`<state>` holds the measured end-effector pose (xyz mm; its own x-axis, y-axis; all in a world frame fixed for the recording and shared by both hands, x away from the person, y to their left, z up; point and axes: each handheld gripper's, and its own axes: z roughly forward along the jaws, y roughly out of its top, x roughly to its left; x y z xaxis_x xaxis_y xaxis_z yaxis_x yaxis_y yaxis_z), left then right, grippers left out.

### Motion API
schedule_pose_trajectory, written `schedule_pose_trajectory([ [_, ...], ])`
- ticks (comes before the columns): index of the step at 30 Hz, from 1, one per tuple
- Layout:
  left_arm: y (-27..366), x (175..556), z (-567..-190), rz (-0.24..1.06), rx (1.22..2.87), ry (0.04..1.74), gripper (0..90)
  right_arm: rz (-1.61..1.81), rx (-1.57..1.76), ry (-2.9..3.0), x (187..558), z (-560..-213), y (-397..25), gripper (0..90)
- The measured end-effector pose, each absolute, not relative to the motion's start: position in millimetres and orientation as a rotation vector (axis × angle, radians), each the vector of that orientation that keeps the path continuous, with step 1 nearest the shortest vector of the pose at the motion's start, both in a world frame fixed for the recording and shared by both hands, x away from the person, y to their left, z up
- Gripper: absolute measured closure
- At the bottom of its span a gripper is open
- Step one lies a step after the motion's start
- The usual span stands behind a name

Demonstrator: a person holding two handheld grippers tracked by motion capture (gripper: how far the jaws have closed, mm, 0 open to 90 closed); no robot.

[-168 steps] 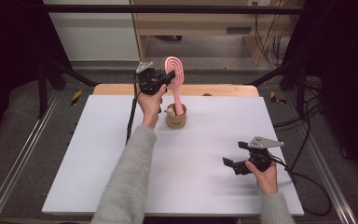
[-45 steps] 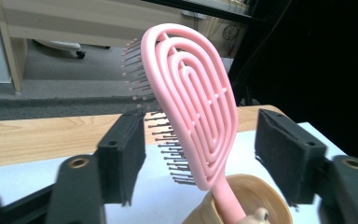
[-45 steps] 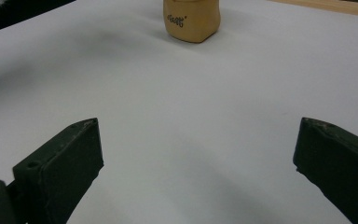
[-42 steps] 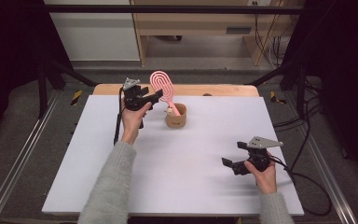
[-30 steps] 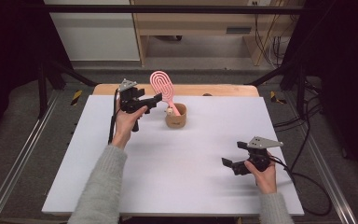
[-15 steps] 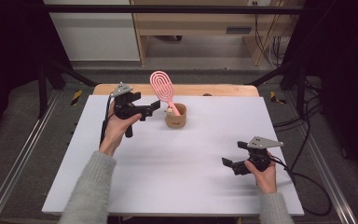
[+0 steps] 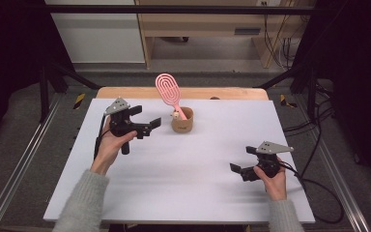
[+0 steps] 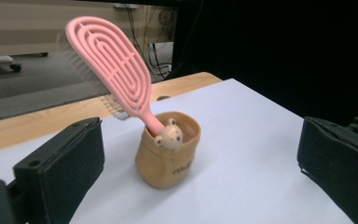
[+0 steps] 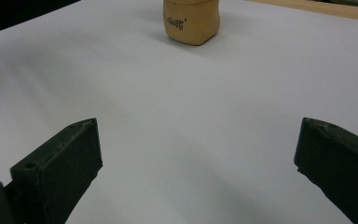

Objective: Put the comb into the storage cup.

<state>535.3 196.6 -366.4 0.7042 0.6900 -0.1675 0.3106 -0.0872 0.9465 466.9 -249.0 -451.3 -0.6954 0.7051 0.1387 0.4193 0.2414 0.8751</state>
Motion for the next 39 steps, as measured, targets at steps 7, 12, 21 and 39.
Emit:
schedule_pose_trajectory([
  [7, 204.8, 518.4, -380.4, 0.373, 1.715, 0.789, 0.6, 1.434, 1.046, 2.233, 466.8, -451.3, -249.0, 1.0],
  [12, 212.0, 506.0, -391.7, 0.367, 1.738, 0.775, 0.6, 1.433, 1.048, 2.233, 466.7, -451.3, -249.0, 1.1],
  [21, 226.3, 489.9, -416.2, 0.339, 1.768, 0.785, 0.6, 1.423, 1.047, 2.239, 466.9, -452.2, -248.3, 1.1],
  [39, 261.7, 474.7, -451.1, 0.373, 1.815, 0.862, 0.9, 1.398, 1.058, 2.252, 467.5, -455.1, -248.7, 0.9],
])
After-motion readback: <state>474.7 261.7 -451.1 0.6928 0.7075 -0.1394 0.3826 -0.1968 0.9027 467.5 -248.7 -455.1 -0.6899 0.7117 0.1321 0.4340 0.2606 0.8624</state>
